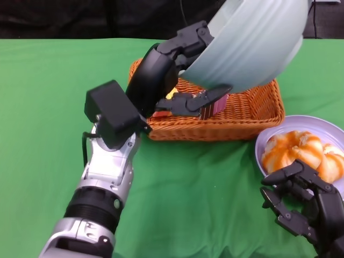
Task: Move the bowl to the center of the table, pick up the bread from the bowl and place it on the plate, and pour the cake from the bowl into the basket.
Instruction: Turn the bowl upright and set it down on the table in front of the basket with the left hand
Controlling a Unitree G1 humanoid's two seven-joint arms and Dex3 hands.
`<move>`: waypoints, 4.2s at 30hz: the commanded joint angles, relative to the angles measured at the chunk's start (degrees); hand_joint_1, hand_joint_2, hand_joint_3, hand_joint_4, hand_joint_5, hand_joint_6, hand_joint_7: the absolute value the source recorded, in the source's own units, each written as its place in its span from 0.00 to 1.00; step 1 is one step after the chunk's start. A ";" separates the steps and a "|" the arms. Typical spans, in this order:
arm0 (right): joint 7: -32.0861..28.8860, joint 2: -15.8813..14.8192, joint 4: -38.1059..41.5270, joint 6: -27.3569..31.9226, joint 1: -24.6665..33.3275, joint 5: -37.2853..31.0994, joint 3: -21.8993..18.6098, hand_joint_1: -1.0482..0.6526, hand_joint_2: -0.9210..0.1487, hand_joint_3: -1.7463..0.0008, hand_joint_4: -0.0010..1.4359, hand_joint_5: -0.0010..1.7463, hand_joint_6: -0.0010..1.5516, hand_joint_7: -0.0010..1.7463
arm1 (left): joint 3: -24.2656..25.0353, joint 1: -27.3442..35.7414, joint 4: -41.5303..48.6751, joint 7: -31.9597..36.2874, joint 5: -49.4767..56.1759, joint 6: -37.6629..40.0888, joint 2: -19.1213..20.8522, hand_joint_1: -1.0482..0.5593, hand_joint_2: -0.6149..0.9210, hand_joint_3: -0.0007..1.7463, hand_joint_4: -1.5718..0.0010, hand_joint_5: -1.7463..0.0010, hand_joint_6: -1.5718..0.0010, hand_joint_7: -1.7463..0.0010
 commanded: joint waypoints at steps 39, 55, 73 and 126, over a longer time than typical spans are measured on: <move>-2.14 -1.01 -1.37 1.47 -2.38 -1.40 -0.12 0.48 0.04 0.86 0.48 0.89 0.44 0.68 | -23.16 3.38 0.78 85.21 64.68 -23.87 31.14 0.62 0.66 0.68 0.55 0.00 0.56 0.18; -2.47 -0.77 -2.71 1.26 -1.99 -1.45 -0.13 0.50 0.01 0.90 0.48 0.89 0.44 0.67 | -29.53 13.73 -4.78 87.38 68.13 -24.61 39.96 0.68 0.58 0.68 0.54 0.00 0.59 0.01; -3.44 -0.49 -4.14 2.35 -1.34 -2.06 0.18 0.50 0.00 0.91 0.50 0.89 0.46 0.66 | -40.82 15.00 -0.54 99.27 77.22 -18.30 46.37 0.65 0.90 0.15 0.52 0.00 0.57 0.06; -5.61 -0.18 -4.75 2.58 -0.06 -2.83 1.79 0.50 0.01 0.92 0.50 0.89 0.45 0.68 | -45.01 14.23 3.17 99.06 69.39 -9.68 42.60 0.02 1.00 0.10 0.77 0.85 0.67 1.00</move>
